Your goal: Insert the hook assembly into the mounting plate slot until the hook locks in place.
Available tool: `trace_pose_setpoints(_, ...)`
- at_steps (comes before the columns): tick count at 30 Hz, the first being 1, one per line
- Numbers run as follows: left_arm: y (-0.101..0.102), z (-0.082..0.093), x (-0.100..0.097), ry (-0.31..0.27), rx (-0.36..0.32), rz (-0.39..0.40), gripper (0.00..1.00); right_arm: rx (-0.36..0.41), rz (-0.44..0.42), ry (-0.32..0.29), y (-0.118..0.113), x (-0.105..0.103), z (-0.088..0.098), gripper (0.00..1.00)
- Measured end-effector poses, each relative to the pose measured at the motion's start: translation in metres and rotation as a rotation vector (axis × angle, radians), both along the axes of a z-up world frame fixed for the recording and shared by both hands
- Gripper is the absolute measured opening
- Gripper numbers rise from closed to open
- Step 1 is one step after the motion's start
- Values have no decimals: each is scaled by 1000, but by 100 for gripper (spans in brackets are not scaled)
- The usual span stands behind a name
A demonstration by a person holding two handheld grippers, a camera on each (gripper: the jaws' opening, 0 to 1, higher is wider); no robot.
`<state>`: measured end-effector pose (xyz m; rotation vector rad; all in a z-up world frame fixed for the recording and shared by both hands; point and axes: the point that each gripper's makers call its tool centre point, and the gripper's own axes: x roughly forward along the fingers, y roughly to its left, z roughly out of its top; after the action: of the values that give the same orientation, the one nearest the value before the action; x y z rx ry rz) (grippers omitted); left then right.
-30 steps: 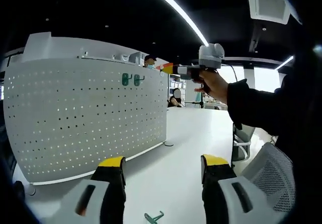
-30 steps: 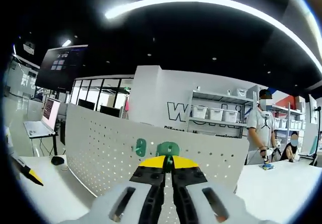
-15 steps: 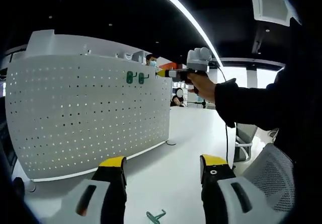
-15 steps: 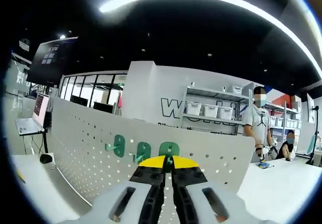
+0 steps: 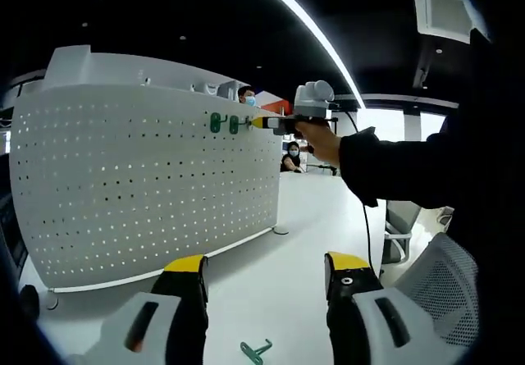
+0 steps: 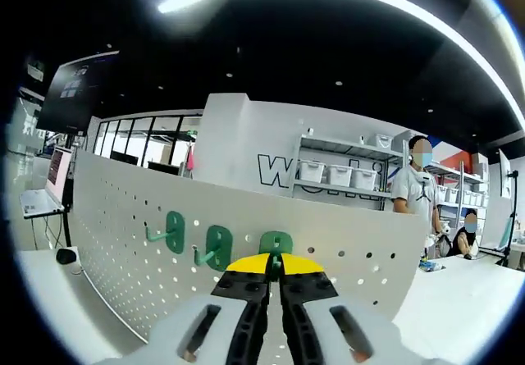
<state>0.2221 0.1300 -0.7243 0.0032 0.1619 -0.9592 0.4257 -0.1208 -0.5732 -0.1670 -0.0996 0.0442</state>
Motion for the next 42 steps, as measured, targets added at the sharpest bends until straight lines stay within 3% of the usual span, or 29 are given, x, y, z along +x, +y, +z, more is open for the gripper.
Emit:
trace_pose_setpoints(30, 2, -1, 1, 5, -2, 7, 56, -36, -21, 11, -3, 8, -7, 2)
trace_pose_setpoints(42, 0, -1, 0, 4, 2, -2, 56, -37, -25, 66, -9, 1, -27, 4)
